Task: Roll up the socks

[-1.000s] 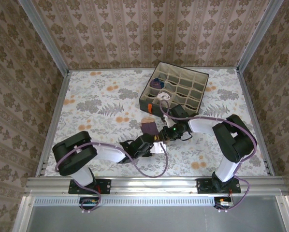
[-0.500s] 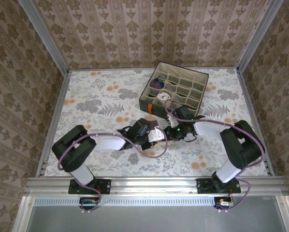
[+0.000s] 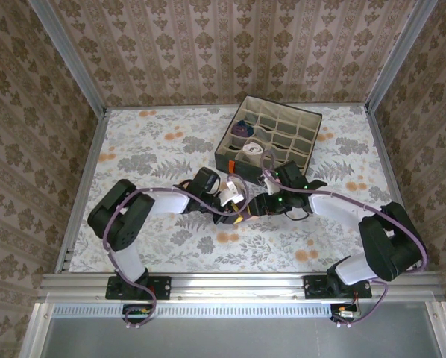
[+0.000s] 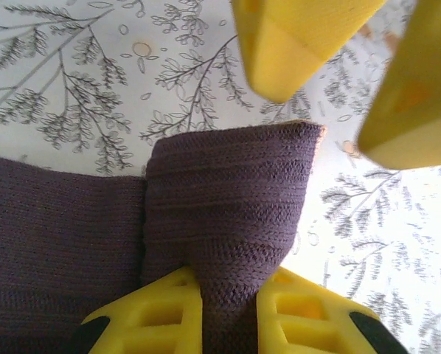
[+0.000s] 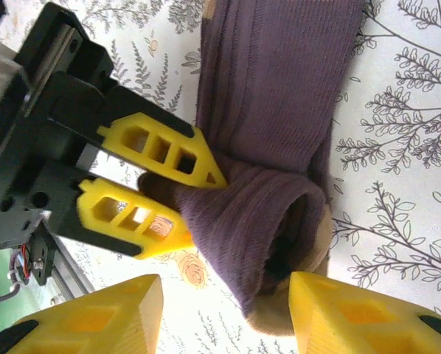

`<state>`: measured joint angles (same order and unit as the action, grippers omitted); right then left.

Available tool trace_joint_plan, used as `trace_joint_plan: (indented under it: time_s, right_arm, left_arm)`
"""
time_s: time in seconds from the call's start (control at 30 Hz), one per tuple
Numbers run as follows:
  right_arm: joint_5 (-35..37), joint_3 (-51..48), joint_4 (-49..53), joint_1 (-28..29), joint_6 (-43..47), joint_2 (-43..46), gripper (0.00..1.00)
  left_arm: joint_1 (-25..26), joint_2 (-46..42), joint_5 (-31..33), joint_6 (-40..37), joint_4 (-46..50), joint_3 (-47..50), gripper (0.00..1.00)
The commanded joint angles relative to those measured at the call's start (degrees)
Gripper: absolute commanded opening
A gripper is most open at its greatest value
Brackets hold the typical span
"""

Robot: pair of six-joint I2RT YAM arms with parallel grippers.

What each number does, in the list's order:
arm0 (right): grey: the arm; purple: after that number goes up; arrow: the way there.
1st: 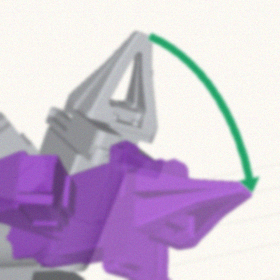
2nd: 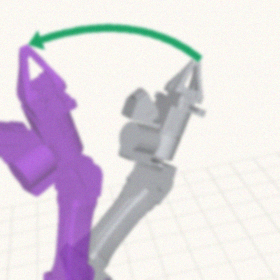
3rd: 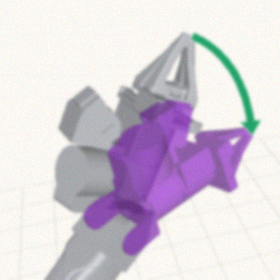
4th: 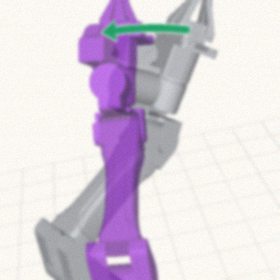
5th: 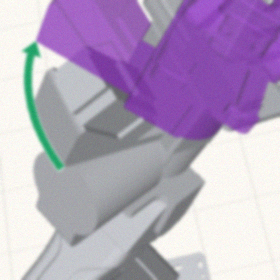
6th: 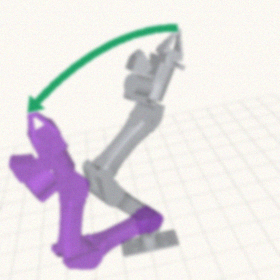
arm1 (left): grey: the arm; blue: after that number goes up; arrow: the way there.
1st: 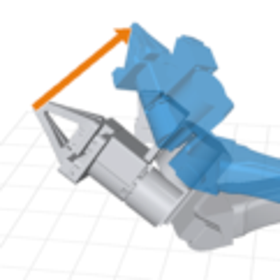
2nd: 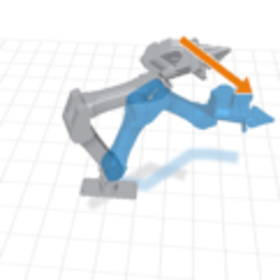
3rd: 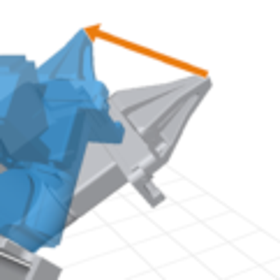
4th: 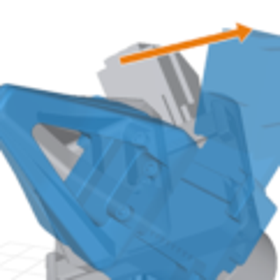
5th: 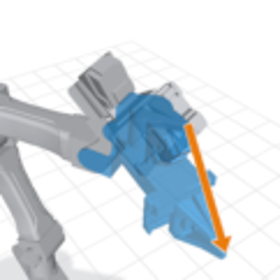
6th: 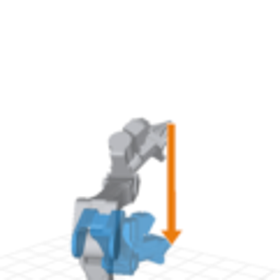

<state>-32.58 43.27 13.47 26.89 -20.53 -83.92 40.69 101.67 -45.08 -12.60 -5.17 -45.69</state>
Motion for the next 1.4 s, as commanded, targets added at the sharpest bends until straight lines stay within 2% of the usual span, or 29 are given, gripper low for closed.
trace_joint_plan:
  time_s: [0.0,0.27,0.37,0.5,0.57,0.77,0.87,0.97,1.03,1.13,1.37]
  right_arm:
    - [-0.31,0.86,-1.17,0.43,1.06,-3.21,0.49]
    - [-1.78,4.45,-0.56,2.72,1.09,-10.6,0.47]
    - [-1.21,4.18,0.12,3.07,-0.42,-12.68,0.38]
    - [0.77,2.94,1.57,3.08,-2.24,-14.24,0.24]
    - [1.86,2.25,1.89,3.1,-2.79,-14.42,0.21]
    - [3.34,2.21,3.5,3.08,-3.37,-14.99,0.18]
    - [3.46,2.76,4.27,3.08,-3.29,-15.35,0.18]
    - [3.4,3.12,4.5,3.08,-3.31,-15.4,0.17]
    - [3.26,3.27,4.67,3.08,-3.29,-15.4,0.17]
    - [3.13,3.48,4.78,3.16,-3.2,-15.39,0.18]
    - [2.57,4.49,5.25,3.68,-2.9,-15.4,0.2]
  left_arm:
    - [-0.51,3.85,-5.68,2.77,8.27,1.36,0.0]
    - [-0.74,4.99,-6.16,1.27,9.92,0.62,0.0]
    - [-0.76,4.72,-5.67,-0.02,10.09,0.69,0.0]
    - [-0.7,1.68,-3.22,-0.58,6.68,2.74,0.1]
    - [-0.5,-1.2,-1.57,-1.32,4.7,3.99,0.13]
    - [1.29,-13.13,7.87,-6.91,-0.51,8.74,0.26]
    - [2.98,-20.03,14.59,-10.08,-5.15,12.68,0.3]
    - [6.51,-26.62,22.56,-14.9,-8.79,16.8,0.32]
    - [10.66,-29.72,30.72,-19.2,-9.59,18.63,0.33]
    - [15.37,-30.5,38.75,-23.19,-8.89,18.91,0.35]
    - [19.71,-21.93,44.15,-25.3,-4.09,14.14,0.41]
